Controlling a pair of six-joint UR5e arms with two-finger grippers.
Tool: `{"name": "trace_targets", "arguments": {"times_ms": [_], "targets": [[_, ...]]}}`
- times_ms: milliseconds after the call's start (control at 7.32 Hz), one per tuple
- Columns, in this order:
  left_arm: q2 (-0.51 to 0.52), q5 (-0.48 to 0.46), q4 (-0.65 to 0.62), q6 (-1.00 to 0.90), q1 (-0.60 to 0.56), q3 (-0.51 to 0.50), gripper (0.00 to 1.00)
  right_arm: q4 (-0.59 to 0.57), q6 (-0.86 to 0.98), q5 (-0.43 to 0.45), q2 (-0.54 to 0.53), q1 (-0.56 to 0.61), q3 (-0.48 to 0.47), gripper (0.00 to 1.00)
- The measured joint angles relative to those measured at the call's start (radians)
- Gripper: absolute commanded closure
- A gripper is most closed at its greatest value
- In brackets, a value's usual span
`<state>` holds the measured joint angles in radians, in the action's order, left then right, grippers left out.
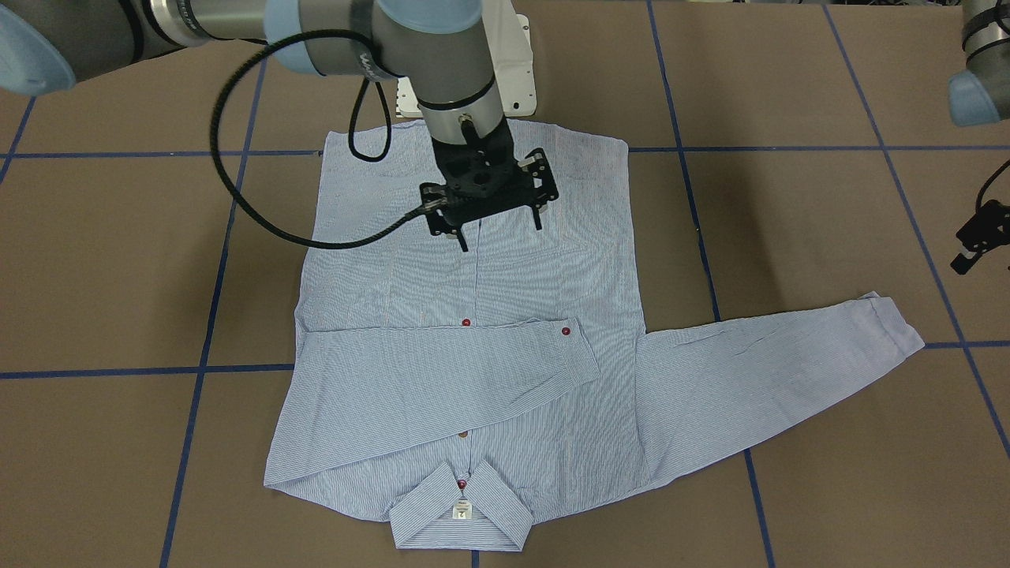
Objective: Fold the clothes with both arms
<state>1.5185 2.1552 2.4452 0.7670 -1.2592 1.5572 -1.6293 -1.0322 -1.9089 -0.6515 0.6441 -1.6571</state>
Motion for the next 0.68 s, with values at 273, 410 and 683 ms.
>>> {"name": "trace_targets", "arguments": {"times_ms": [273, 410, 683], "targets": [[-0.001, -0.117, 0.096, 0.166, 0.115, -0.046, 0.03, -0.179, 0.032, -0.037, -0.047, 0.059, -0.122, 0.0], [0.001, -0.17, 0.151, 0.237, 0.16, -0.083, 0.1, -0.249, 0.074, -0.051, -0.082, 0.088, -0.18, 0.0], [0.016, -0.257, 0.199, 0.309, 0.229, -0.14, 0.29, -0.32, 0.157, -0.091, -0.161, 0.143, -0.265, 0.0]]}}
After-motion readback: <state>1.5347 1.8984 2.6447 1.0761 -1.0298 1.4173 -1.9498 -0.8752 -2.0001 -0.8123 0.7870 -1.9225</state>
